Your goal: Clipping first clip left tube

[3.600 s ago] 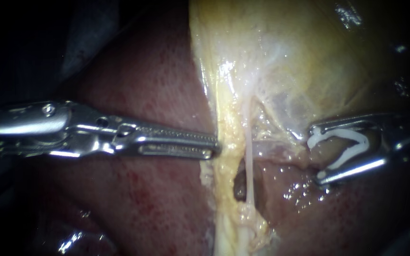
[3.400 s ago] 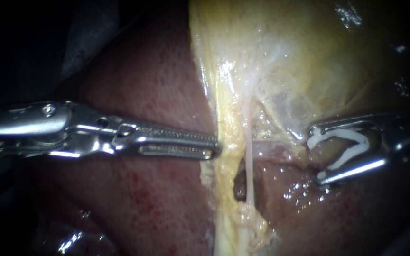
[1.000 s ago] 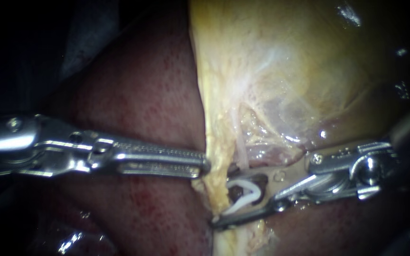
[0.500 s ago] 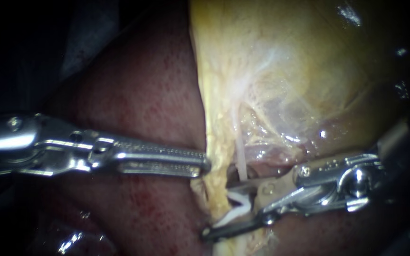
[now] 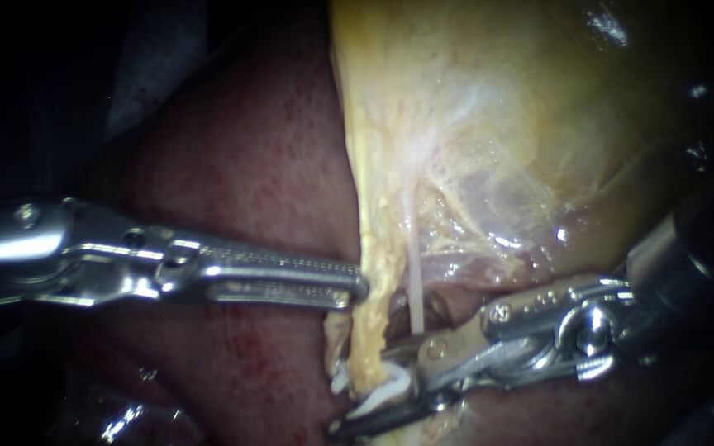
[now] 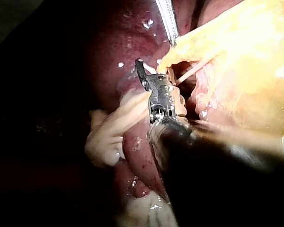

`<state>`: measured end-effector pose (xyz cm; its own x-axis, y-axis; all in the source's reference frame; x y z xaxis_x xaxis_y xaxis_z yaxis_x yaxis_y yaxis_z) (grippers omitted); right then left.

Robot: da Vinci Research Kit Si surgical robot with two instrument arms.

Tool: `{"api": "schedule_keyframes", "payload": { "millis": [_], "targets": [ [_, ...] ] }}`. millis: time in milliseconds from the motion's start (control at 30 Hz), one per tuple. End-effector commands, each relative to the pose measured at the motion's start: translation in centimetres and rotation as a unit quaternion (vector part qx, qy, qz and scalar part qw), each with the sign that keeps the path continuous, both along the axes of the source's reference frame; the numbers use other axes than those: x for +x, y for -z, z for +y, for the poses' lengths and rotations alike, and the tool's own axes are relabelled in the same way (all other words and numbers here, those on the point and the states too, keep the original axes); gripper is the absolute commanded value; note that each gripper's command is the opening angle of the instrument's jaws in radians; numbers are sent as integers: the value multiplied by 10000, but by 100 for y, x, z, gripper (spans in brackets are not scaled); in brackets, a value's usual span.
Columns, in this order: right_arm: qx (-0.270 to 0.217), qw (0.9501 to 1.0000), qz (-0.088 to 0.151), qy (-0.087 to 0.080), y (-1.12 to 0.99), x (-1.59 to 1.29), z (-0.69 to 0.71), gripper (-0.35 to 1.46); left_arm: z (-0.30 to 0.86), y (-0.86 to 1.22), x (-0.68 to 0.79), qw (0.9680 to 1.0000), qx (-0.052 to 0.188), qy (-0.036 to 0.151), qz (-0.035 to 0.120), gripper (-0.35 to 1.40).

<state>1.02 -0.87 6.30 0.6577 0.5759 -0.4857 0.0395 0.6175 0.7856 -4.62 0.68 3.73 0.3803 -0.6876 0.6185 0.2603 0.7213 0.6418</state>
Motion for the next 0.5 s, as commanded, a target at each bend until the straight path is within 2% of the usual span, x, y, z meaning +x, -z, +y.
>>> {"api": "schedule_keyframes", "payload": {
  "millis": [33,267,500],
  "targets": [
    [20,10000,-18,-17,-1,-2,2,37,0,0,0,10000,0,1,1,-35],
    [46,10000,-29,-24,-4,-6,6,29,0,0,0,10000,-1,2,2,-35],
    [153,9998,-72,-71,-4,-10,12,-7,0,0,0,10000,-1,2,2,-35]
  ]
}}
